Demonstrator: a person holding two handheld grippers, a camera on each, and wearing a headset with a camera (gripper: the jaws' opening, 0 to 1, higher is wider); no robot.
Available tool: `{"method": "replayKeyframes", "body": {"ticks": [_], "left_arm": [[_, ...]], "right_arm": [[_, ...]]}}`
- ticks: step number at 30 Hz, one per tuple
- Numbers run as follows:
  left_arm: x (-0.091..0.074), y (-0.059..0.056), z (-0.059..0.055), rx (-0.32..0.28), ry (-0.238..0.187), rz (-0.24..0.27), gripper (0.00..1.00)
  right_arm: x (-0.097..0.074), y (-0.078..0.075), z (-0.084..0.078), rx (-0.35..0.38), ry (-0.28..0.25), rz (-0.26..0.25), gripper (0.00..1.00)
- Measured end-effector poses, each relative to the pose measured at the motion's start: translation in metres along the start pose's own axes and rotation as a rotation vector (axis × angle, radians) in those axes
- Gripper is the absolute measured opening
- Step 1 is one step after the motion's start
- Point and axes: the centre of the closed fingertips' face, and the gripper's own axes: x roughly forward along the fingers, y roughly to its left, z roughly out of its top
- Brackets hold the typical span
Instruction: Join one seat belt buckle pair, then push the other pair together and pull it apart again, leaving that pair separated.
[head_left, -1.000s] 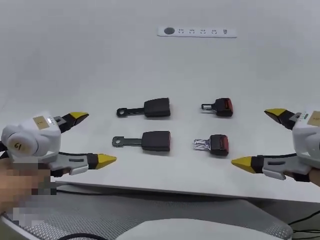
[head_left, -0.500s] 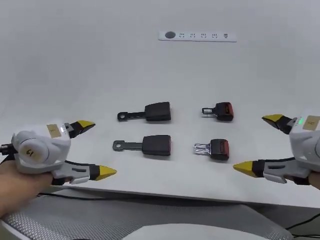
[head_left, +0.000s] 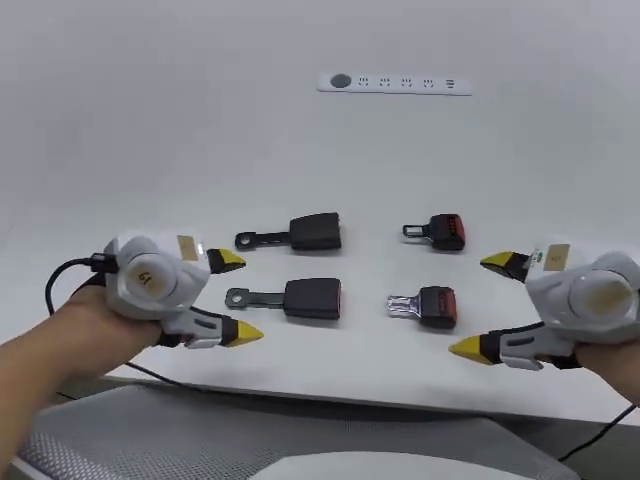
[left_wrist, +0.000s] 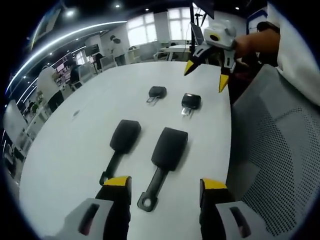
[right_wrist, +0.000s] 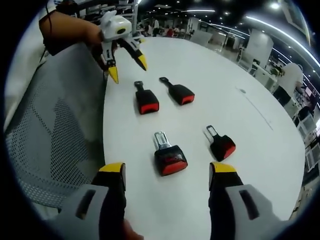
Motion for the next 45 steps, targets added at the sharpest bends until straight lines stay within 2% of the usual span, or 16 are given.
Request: {"method": "replayKeyframes", "body": {"ticks": [4,5,10,15,21,29,30,32,36,38,39,40,41,45], "left_arm": [[0.013,-0.003,0.007,0.027,0.012,-0.025,0.51],[0.018,-0.003,0.008,0.043,0.029,-0.031,0.5],[0.031,-0.004,0.019,0.097,0.048,-0.051,0.48],[0.042,-0.001,0.025,0.11,0.071,-0.094,0.42],[0.05,-0.006,0.019,0.148,0.114,-0.15,0.37],[0.057,-0.004,0.013,0.171,0.134,-0.165,0.35],[0.059,-0.004,0.011,0.192,0.149,-0.164,0.35],[0.061,-0.005,0.01,0.218,0.158,-0.167,0.35],[0.064,-0.002,0.01,0.213,0.169,-0.163,0.32],[0.067,-0.001,0.001,0.233,0.213,-0.158,0.32],[0.067,0.0,-0.005,0.251,0.239,-0.158,0.32],[0.07,-0.003,0.003,0.234,0.189,-0.171,0.31],[0.066,-0.003,0.0,0.211,0.208,-0.167,0.31],[0.065,-0.003,0.001,0.227,0.206,-0.183,0.31]], "right_arm": [[0.008,0.002,-0.002,-0.022,0.011,0.033,0.59],[0.011,0.003,-0.003,-0.035,0.022,0.043,0.58],[0.021,0.001,-0.005,-0.049,0.036,0.069,0.53],[0.028,-0.002,-0.006,-0.062,0.063,0.102,0.47],[0.036,-0.006,-0.013,-0.084,0.099,0.128,0.44],[0.046,-0.006,-0.011,-0.114,0.118,0.153,0.43],[0.047,-0.006,-0.011,-0.116,0.121,0.157,0.42],[0.052,-0.005,-0.014,-0.118,0.127,0.171,0.4],[0.058,-0.001,-0.023,-0.127,0.148,0.198,0.34],[0.063,-0.001,-0.03,-0.14,0.156,0.198,0.35],[0.063,-0.001,-0.025,-0.08,0.123,0.205,0.35],[0.059,-0.003,-0.025,-0.074,0.129,0.206,0.35],[0.058,-0.005,-0.026,-0.078,0.116,0.208,0.34],[0.059,-0.004,-0.027,-0.072,0.082,0.211,0.34]]}}
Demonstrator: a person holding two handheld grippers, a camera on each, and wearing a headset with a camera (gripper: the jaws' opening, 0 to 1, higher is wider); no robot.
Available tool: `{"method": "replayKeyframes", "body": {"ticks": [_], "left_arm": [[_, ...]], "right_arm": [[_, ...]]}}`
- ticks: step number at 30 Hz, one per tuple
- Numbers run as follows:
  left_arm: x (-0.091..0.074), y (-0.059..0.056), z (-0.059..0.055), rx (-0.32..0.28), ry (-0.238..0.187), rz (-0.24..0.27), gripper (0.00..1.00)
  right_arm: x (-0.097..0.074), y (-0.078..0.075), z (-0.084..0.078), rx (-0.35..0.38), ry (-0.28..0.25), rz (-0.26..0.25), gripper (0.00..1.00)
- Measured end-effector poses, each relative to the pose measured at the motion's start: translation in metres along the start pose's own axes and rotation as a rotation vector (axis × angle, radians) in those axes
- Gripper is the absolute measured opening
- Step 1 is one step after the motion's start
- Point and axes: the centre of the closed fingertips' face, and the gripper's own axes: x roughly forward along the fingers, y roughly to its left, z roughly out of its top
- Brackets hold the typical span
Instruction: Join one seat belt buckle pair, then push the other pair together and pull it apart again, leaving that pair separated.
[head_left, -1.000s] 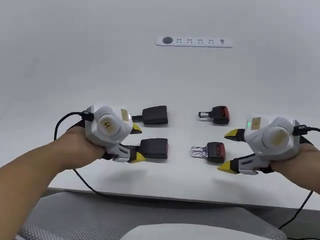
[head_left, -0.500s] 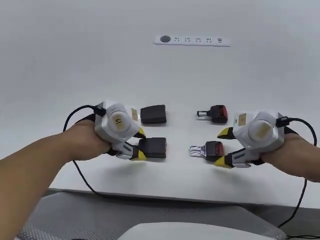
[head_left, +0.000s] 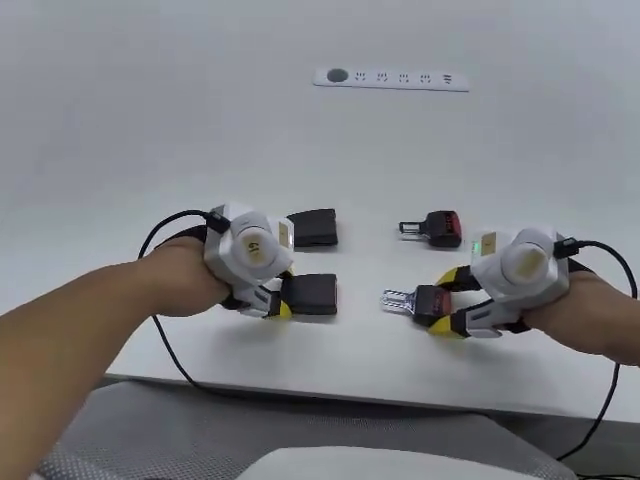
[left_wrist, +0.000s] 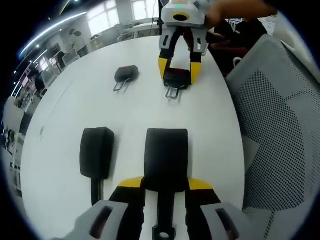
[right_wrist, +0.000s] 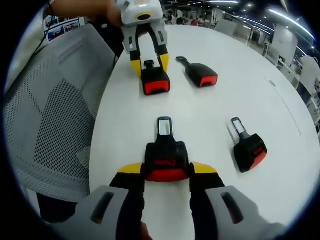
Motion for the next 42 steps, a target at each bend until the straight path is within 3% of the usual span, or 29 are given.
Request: {"method": "replayKeyframes", "body": {"ticks": [6,19,24,29,42], "left_arm": [[0.0,-0.002,0.004,0.075,0.041,-0.035,0.3],[0.003,-0.002,0.002,0.049,0.048,-0.052,0.3],[0.003,-0.001,0.002,0.034,0.044,-0.047,0.3],[0.004,-0.002,0.002,0.017,0.028,-0.039,0.3],[0.005,-0.002,0.001,0.037,0.048,-0.061,0.3]], "right_arm": [[0.001,0.002,0.003,-0.012,0.009,0.008,0.34],[0.001,0.004,0.007,-0.021,0.038,0.017,0.34],[0.009,0.001,0.015,-0.017,0.034,0.01,0.34],[0.018,0.008,0.028,-0.027,0.027,0.016,0.34],[0.038,0.02,0.05,-0.071,0.056,0.039,0.33]]}}
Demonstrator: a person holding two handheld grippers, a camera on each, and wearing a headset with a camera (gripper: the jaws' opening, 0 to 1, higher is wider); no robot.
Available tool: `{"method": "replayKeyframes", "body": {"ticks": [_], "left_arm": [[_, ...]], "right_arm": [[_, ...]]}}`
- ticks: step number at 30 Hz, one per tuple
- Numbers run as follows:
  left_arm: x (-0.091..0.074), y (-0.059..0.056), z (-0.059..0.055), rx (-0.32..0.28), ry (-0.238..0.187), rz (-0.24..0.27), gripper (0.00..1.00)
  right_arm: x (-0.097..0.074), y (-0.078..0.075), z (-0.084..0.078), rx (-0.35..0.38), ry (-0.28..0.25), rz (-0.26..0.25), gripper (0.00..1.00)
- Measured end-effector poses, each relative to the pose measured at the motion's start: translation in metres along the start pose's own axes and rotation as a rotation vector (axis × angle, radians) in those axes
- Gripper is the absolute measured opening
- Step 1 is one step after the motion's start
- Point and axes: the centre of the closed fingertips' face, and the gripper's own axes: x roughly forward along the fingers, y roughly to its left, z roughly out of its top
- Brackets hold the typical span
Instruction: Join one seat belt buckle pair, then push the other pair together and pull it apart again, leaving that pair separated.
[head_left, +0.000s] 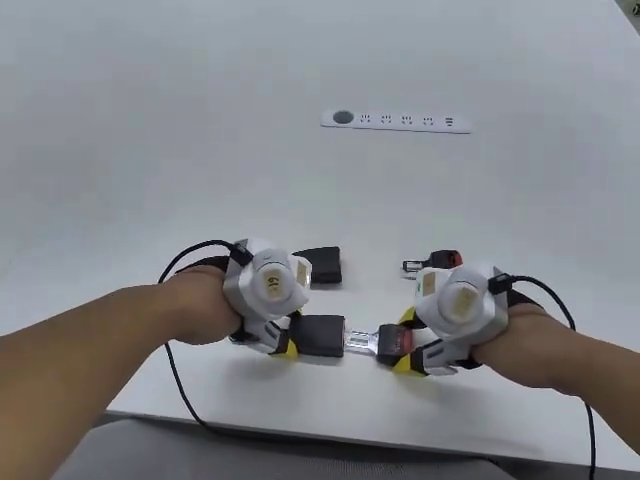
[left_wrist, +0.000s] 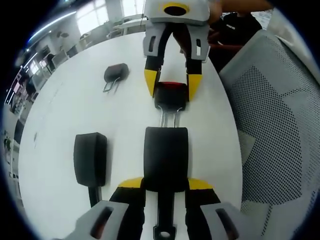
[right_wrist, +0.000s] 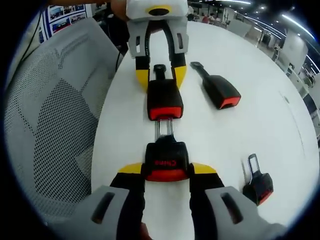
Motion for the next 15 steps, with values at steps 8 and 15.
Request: {"method": "replayKeyframes", "body": {"ticks": [8,15], "left_arm": [[-0.0004,-0.0005,0.0,-0.002,0.009,0.003,0.3],[0.0002,-0.0018,0.0015,0.017,0.021,-0.005,0.3]], "right_arm": [[-0.0009,0.0002,0.0026,-0.005,-0.006,-0.024,0.34],[0.0034,-0.0022,0.0084,0.004,-0.03,-0.012,0.34]]}}
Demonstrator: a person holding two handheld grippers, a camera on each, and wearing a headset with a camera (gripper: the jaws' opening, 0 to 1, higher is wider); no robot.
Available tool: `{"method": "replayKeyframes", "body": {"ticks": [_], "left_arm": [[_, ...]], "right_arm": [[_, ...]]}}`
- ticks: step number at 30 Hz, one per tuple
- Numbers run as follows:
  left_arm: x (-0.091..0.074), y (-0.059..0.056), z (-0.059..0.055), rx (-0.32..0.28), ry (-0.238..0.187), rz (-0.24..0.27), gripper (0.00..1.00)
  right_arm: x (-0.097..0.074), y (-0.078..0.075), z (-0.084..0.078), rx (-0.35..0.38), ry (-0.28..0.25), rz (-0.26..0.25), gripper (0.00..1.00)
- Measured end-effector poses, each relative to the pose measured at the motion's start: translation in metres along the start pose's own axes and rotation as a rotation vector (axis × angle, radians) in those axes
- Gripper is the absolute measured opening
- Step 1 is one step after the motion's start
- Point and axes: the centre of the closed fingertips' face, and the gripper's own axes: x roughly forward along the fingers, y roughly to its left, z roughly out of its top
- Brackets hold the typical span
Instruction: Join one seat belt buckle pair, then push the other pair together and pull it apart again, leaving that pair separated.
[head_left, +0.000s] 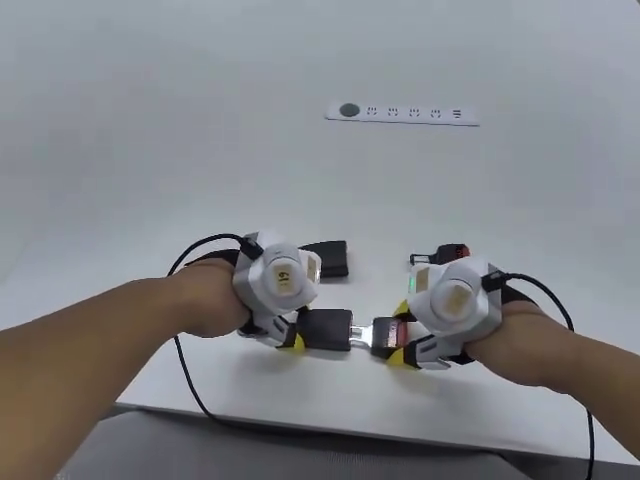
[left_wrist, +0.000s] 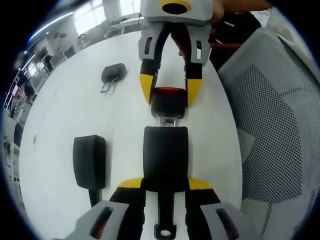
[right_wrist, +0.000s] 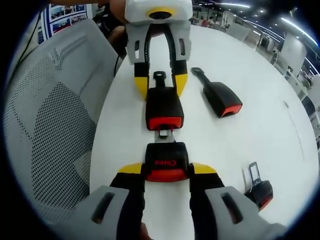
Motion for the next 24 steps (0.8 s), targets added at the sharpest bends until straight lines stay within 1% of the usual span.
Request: {"method": "replayKeyframes", "body": {"ticks": [3,7,9,12,15,18,24], "left_arm": [[0.001,0.001,-0.001,0.004,0.003,-0.002,0.3],[0.001,0.002,-0.002,0.015,0.005,-0.005,0.3],[0.001,0.002,-0.001,0.022,0.009,-0.006,0.3],[0.001,0.003,-0.002,0.017,0.016,-0.004,0.29],[0.001,0.003,-0.002,0.011,-0.003,-0.005,0.29],[0.001,0.003,-0.001,0.009,-0.015,-0.005,0.29],[0.001,0.003,0.0,0.008,-0.014,-0.006,0.29]], "right_arm": [[0.003,-0.002,-0.002,0.01,-0.019,0.008,0.33],[0.003,0.0,0.002,-0.001,-0.027,0.017,0.33],[0.003,0.0,0.004,-0.007,-0.025,0.019,0.33],[0.005,0.0,0.007,-0.009,-0.013,0.009,0.32],[0.007,-0.001,0.007,0.004,-0.018,0.0,0.32],[0.006,0.0,0.007,0.009,-0.028,0.002,0.32],[0.006,0.0,0.009,-0.005,-0.02,0.005,0.32]]}}
